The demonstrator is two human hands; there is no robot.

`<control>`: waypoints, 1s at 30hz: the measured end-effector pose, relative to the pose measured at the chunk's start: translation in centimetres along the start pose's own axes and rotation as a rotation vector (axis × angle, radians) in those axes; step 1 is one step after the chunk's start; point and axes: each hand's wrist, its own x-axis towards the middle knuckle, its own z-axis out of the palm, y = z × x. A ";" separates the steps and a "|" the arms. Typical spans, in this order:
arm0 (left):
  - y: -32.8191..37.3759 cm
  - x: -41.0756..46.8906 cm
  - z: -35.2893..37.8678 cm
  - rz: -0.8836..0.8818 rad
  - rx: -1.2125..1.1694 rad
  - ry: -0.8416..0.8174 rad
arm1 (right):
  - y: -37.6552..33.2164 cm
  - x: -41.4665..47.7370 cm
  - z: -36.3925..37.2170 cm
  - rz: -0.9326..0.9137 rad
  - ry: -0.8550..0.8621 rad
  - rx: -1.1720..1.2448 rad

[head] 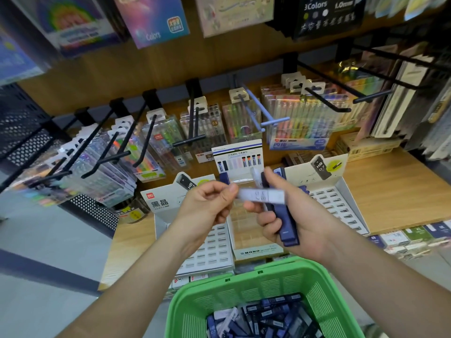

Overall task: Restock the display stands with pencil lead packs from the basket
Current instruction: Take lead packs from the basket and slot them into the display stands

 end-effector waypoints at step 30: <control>2.6 -0.1 -4.9 0.044 0.378 0.057 | 0.7 0.3 -0.2 -0.138 0.263 -0.414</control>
